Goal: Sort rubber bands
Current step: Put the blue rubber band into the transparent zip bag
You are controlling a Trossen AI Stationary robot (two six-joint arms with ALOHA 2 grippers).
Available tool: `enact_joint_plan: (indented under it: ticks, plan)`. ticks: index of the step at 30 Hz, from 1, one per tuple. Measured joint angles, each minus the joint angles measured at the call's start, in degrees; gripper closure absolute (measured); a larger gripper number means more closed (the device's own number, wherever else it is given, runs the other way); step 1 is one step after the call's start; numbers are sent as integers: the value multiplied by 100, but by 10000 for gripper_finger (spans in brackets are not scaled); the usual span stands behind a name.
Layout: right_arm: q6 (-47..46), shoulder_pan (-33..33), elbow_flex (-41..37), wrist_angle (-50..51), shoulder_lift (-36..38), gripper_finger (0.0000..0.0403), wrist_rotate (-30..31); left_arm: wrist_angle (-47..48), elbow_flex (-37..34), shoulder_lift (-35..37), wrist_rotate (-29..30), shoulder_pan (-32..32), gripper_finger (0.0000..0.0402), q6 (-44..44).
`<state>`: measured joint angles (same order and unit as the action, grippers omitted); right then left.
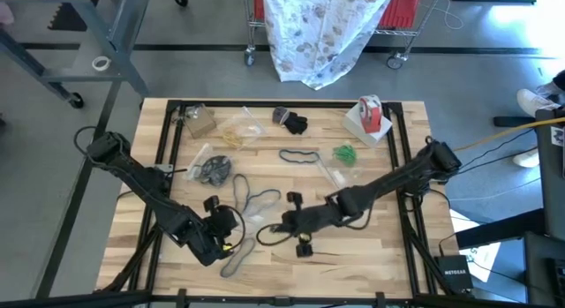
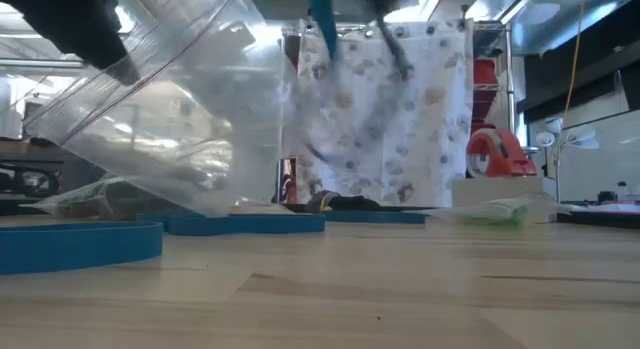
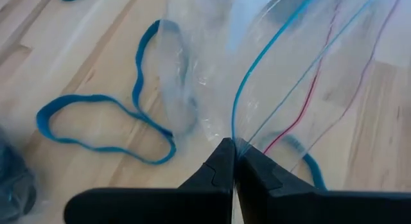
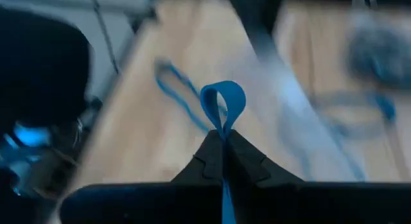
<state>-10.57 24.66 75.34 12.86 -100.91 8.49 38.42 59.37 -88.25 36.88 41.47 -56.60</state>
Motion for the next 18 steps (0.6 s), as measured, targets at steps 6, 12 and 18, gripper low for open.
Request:
enact_joint_plan:
  ticks: [6, 12, 18]
  plan:
    - [440, 241, 568, -1167, -81, 400, -8, -275, 0, -2, 2, -210, 401, 77]
    - [1157, 188, 810, -2121, -322, 400, 9, -637, 0, -2, 0, -373, 401, 414]
    - [1823, -59, 1029, -2353, -619, 400, -8, -787, 0, -1, -1, -447, 401, 586]
